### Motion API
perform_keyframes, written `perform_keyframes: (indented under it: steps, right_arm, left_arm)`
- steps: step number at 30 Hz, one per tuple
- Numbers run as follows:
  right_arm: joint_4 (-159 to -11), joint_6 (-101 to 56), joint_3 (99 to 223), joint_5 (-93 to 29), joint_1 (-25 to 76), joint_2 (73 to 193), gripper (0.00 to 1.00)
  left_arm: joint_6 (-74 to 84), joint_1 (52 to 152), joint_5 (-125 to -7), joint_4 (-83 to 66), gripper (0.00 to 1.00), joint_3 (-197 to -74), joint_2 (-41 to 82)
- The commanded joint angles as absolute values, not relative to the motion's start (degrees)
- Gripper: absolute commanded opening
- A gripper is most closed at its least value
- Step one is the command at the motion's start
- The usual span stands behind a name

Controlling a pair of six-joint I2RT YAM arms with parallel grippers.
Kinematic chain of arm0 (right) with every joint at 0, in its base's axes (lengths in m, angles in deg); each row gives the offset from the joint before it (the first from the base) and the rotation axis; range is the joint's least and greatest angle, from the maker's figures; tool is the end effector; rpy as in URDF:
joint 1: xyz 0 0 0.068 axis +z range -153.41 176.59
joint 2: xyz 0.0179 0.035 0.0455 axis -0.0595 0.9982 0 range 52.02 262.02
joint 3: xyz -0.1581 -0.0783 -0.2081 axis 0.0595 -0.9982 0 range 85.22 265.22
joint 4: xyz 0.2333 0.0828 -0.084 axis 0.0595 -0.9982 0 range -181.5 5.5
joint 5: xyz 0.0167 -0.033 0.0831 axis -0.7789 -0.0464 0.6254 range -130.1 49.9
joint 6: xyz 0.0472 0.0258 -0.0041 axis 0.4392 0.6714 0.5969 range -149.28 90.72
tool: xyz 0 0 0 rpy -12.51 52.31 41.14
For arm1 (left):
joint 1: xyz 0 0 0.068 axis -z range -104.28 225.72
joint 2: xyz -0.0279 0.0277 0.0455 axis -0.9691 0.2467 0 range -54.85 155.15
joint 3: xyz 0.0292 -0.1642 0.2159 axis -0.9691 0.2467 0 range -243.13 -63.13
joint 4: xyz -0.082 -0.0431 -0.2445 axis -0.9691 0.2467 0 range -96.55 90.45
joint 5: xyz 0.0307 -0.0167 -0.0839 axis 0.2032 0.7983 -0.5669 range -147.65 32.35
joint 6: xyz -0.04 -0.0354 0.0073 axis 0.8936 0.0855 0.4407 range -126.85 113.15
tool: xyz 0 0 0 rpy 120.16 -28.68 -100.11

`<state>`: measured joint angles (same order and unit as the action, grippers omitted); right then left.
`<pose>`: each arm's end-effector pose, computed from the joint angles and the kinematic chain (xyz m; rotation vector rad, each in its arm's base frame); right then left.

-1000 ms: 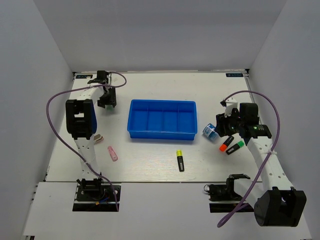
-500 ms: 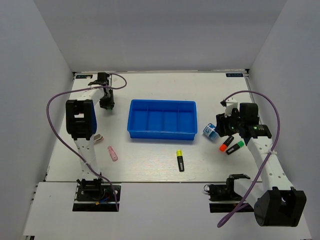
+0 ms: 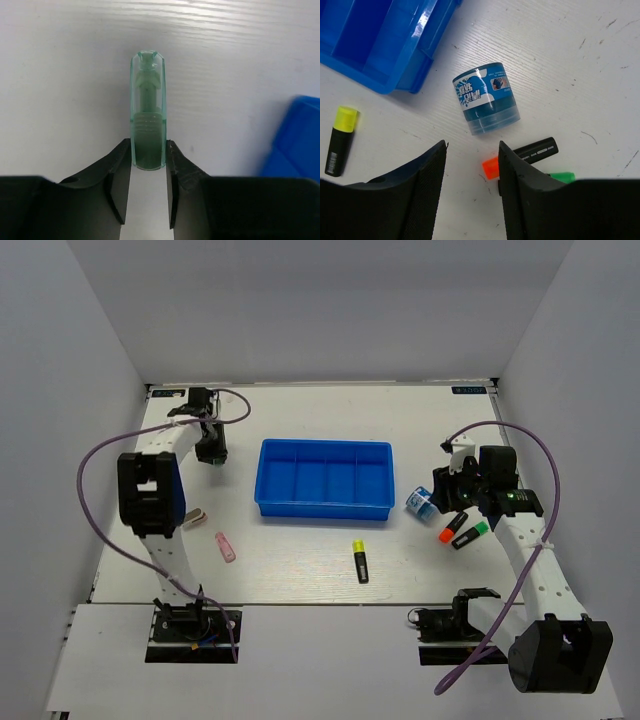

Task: Sort the stationery into containers
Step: Pick up the stationery from the center of the board.

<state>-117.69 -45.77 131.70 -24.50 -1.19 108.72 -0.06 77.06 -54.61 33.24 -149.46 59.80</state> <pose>0.2049 0.0175 0.2752 -0.5071 2.2451 0.1893 0.4150 -0.0078 0.1883 -0.1451 2.7530 0.0352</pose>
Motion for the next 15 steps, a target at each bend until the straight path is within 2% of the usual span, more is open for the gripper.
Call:
perform_keyframes:
  steps: [1, 2, 3, 4, 8, 15]
  right_arm:
    - [-116.31, -45.28, 131.81, -22.61, -1.39, 107.65, 0.48]
    - [-116.57, -45.28, 131.80, -22.00, -1.39, 107.74, 0.36]
    - [-116.58, -45.37, 131.89, -21.91, -1.39, 107.65, 0.12]
    - [-116.66, -45.45, 131.89, -21.73, -1.39, 107.56, 0.00]
    - [-116.58, -45.37, 131.72, -21.73, -1.48, 107.56, 0.00]
    - [-116.49, -45.28, 131.54, -21.29, -1.48, 107.39, 0.00]
  left_arm:
    - [2.28, 79.93, -57.57, 31.86, 0.00, -147.17, 46.24]
    - [2.55, 81.33, -57.57, 32.38, 0.00, -146.98, 44.74]
    - [3.42, 81.95, -57.57, 32.91, 0.00, -146.37, 43.16]
    - [4.39, 83.26, -57.39, 32.74, 0.00, -145.32, 42.36]
    - [7.20, 89.14, -57.57, 31.86, 0.00, -140.32, 36.66]
    - [9.50, 97.41, -58.00, 30.81, 0.00, -135.03, 33.48]
